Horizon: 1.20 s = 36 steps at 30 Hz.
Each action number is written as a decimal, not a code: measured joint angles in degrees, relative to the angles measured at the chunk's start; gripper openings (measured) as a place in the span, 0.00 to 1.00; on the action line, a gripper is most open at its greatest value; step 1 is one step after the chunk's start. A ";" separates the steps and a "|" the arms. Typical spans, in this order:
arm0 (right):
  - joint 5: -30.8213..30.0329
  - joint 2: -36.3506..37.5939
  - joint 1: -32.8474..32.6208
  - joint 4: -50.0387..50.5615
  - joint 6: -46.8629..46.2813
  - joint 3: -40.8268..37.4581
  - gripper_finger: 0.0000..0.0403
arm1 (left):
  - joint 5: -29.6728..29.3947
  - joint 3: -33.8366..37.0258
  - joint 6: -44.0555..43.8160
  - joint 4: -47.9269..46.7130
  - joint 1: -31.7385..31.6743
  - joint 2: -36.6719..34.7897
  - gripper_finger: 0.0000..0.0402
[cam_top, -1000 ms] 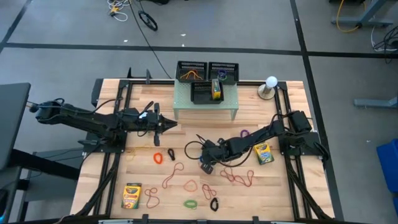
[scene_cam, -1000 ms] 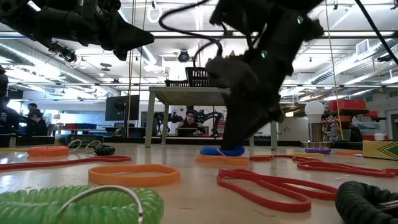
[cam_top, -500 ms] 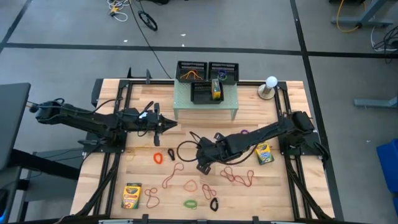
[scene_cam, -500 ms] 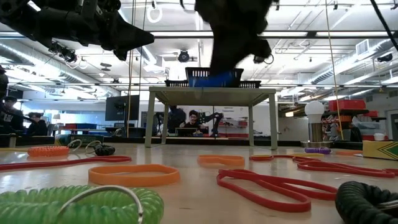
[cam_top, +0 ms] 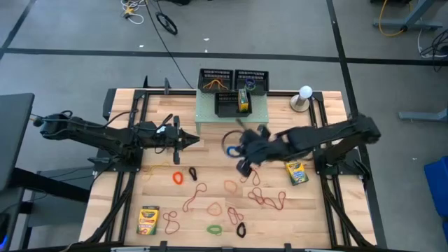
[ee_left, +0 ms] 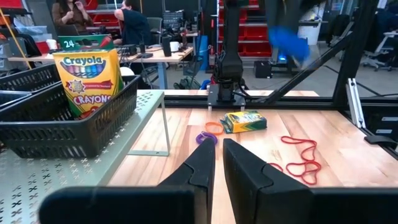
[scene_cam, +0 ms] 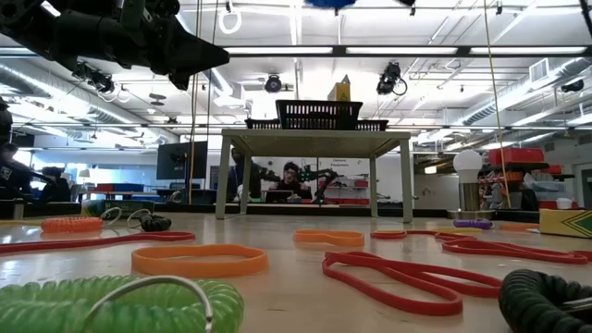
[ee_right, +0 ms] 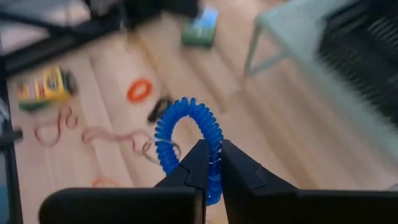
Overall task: Pick & Place Office Desk Supplies
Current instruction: Put the blue spiral keychain the top right black bin
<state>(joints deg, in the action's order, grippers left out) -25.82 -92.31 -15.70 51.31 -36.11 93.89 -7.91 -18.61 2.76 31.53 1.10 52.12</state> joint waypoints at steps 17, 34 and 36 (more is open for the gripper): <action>-7.76 9.88 14.30 0.48 18.13 11.82 0.07 | 0.00 0.00 0.00 0.00 0.01 0.00 0.10; 3.74 6.68 44.26 -6.08 29.50 14.31 0.07 | -0.01 0.00 0.01 -0.02 0.01 0.00 0.10; 7.56 4.62 48.27 -5.59 29.43 14.27 0.07 | -0.02 0.00 0.00 -0.02 -0.02 0.00 0.10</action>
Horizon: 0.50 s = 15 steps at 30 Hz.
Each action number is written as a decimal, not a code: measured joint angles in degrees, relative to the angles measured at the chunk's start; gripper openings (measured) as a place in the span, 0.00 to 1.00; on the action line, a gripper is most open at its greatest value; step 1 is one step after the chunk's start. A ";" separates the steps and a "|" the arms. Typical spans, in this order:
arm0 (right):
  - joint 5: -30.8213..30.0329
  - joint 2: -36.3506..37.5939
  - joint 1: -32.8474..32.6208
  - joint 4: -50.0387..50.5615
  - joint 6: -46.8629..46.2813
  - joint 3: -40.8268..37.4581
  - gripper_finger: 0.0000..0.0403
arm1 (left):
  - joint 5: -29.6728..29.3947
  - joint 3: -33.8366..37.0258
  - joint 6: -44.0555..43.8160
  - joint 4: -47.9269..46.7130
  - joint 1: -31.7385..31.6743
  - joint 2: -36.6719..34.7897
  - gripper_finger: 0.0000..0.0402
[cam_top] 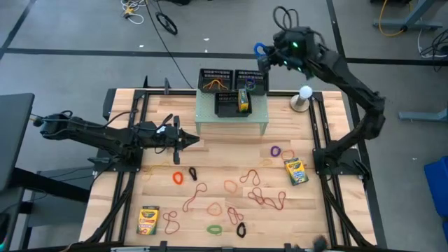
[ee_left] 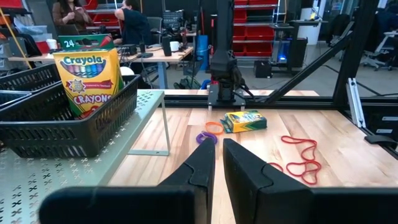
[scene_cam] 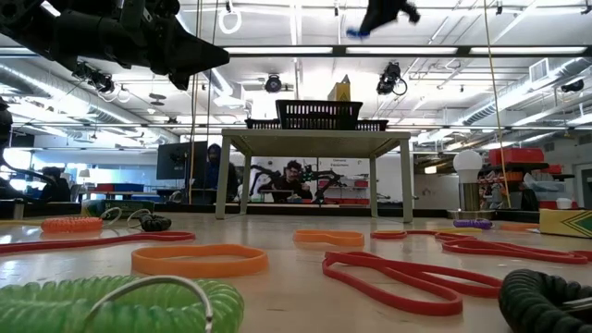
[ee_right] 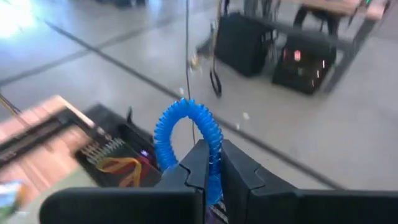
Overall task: Pick & Place Office Desk Supplies
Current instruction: Put the blue spiral keychain the top right black bin
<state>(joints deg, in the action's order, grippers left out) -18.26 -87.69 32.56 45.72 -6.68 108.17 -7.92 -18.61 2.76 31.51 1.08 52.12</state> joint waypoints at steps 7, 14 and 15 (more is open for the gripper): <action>11.25 -9.42 4.45 1.95 -0.07 -0.09 0.07 | 0.01 0.00 0.00 0.00 0.02 0.00 0.10; 12.89 -15.41 4.43 6.42 0.55 -0.14 0.07 | 0.00 0.02 0.00 0.00 0.01 0.00 0.10; 12.89 -16.03 4.43 6.72 0.55 -0.14 0.07 | 0.02 0.02 0.00 0.00 0.02 0.00 0.10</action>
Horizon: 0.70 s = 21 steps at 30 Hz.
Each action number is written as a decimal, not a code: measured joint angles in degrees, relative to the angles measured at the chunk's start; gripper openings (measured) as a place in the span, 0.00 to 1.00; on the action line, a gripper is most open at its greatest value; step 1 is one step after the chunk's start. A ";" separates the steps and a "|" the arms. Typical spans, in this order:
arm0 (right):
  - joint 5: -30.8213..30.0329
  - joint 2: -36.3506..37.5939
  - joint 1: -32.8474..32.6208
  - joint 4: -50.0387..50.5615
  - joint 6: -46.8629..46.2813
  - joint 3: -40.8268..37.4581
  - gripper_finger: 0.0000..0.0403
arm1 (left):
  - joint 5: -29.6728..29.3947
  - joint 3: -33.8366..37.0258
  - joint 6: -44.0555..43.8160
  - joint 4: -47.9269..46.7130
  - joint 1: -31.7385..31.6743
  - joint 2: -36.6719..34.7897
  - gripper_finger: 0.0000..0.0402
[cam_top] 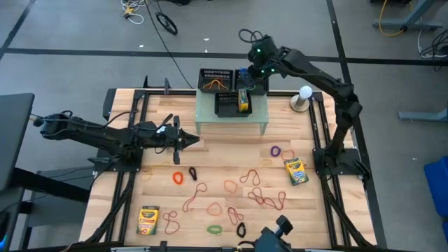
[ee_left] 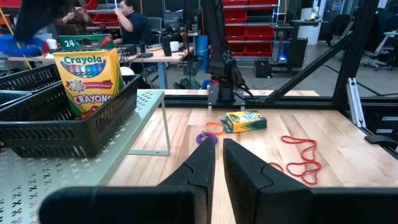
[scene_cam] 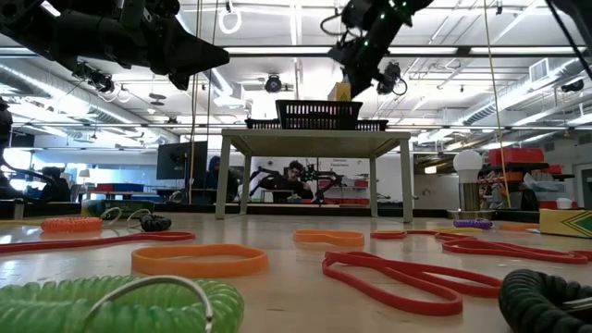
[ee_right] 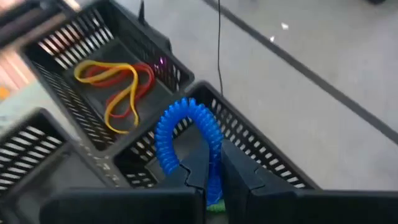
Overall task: Pick & Place Office Desk Supplies
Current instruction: Put the blue spiral keychain the top right black bin
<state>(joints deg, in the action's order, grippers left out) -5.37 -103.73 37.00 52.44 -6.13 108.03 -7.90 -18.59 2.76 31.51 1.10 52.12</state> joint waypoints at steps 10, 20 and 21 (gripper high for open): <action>-0.28 -3.28 0.26 0.66 0.96 -0.12 0.07 | 0.00 0.00 0.00 0.00 -0.02 0.00 0.10; -0.44 -3.23 0.07 3.98 2.32 -0.42 0.09 | -0.02 0.00 0.00 0.00 0.00 0.00 0.10; -0.44 -3.23 -0.05 4.05 2.29 -0.42 0.09 | -0.02 0.00 0.00 0.00 0.00 0.00 0.10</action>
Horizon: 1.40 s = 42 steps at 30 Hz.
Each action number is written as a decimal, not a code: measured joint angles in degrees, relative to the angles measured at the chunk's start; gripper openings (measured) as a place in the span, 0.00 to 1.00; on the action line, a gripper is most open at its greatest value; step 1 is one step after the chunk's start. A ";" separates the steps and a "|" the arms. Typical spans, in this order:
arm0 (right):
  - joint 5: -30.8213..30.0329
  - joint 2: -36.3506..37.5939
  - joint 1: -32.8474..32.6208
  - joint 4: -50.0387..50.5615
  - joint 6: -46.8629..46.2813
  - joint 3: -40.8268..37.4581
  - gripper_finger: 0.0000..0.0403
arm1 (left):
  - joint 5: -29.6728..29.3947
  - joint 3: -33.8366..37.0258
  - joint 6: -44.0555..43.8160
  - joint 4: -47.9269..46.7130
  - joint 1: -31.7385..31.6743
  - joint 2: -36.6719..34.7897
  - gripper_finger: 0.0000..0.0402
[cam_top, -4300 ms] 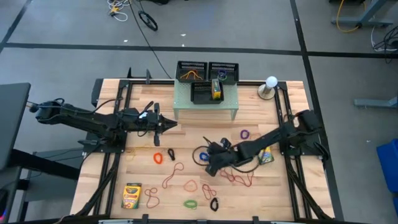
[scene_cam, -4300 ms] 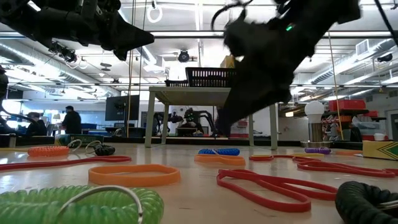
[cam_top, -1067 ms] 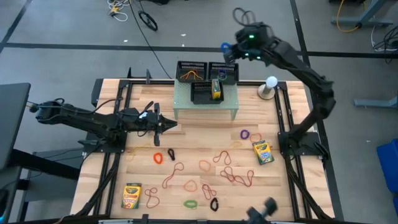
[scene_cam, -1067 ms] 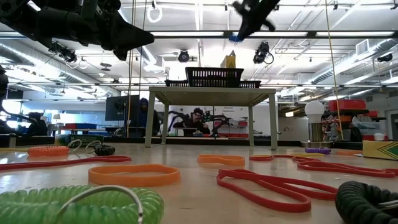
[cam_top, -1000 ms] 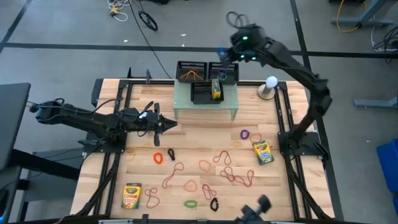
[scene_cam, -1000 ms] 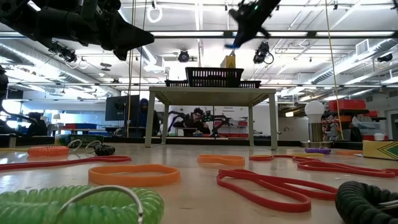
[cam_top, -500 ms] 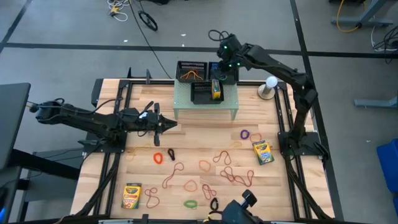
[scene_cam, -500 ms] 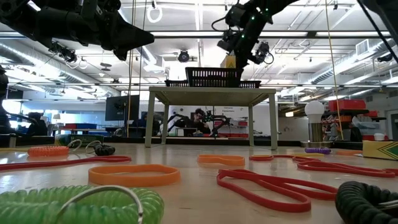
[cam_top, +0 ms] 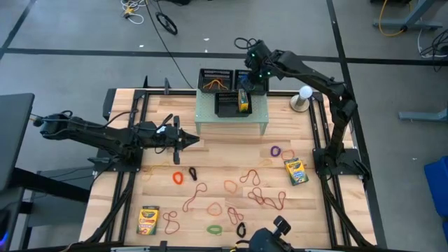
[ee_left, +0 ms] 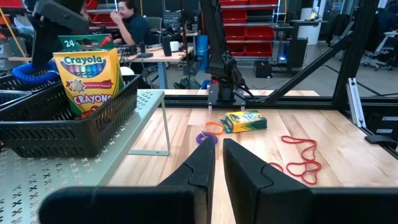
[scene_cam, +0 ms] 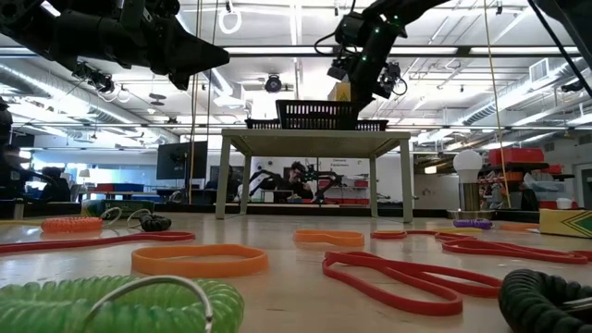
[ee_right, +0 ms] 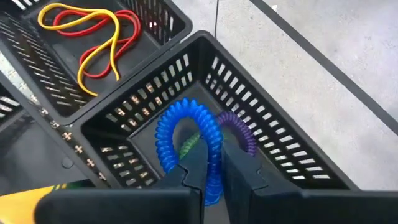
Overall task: Pick & Place Office Desk Supplies
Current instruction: Put the blue spiral keychain the top right black bin, then put the red rubberband into the top left black bin
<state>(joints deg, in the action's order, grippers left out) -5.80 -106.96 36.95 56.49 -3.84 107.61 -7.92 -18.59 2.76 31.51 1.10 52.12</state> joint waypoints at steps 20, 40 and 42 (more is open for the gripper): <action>-8.92 0.35 -0.97 3.04 -1.12 0.28 0.25 | 0.01 0.00 0.00 0.00 -0.01 0.00 0.10; -13.08 39.82 -18.37 4.20 -8.50 -30.74 0.02 | 0.02 0.02 0.00 0.00 0.00 0.00 0.10; -13.03 44.62 -21.74 -3.76 -10.51 -39.51 0.01 | 0.00 0.02 0.00 0.00 -0.02 0.00 0.10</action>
<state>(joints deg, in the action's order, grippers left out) -18.83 -62.33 15.21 52.73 -14.35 68.11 -7.92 -18.57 2.77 31.51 1.08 52.12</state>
